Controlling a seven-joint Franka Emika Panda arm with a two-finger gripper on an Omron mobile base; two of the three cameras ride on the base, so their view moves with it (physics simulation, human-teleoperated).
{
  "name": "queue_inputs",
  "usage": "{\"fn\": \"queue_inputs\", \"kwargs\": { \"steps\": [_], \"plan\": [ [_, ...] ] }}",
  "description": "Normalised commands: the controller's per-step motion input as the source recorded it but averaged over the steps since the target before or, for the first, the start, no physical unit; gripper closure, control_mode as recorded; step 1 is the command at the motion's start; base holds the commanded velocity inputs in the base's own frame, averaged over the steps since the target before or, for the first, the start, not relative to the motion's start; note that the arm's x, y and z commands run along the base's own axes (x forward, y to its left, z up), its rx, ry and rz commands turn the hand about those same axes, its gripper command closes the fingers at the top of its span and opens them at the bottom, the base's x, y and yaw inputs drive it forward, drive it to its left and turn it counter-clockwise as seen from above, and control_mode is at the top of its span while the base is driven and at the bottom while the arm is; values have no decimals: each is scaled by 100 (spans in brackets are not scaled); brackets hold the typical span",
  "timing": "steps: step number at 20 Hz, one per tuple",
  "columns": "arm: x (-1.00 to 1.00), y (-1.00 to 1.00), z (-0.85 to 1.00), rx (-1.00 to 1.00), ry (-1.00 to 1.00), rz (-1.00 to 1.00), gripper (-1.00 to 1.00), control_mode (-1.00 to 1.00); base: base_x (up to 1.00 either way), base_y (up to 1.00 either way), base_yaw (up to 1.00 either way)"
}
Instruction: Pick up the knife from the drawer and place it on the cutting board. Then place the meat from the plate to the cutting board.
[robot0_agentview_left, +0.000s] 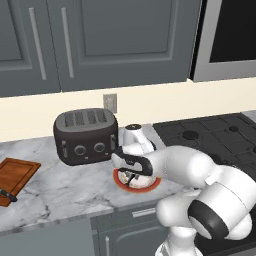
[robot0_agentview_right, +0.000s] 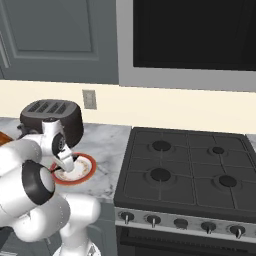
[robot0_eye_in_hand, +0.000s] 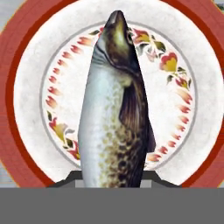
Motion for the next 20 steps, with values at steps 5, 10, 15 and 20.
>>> {"fn": "queue_inputs", "kwargs": {
  "steps": [5, 10, 15, 20],
  "plan": [
    [-21, 47, 43, -6, -4, 5, 100, -100, 0, 0, 0],
    [-14, 57, 29, -9, -2, 13, 100, -100, 0, 0, 0],
    [-3, 69, 9, -12, 0, 18, 100, -100, 0, 0, 0],
    [0, 66, 5, -10, 0, 22, 100, -100, 0, 0, 0]
  ]
}}
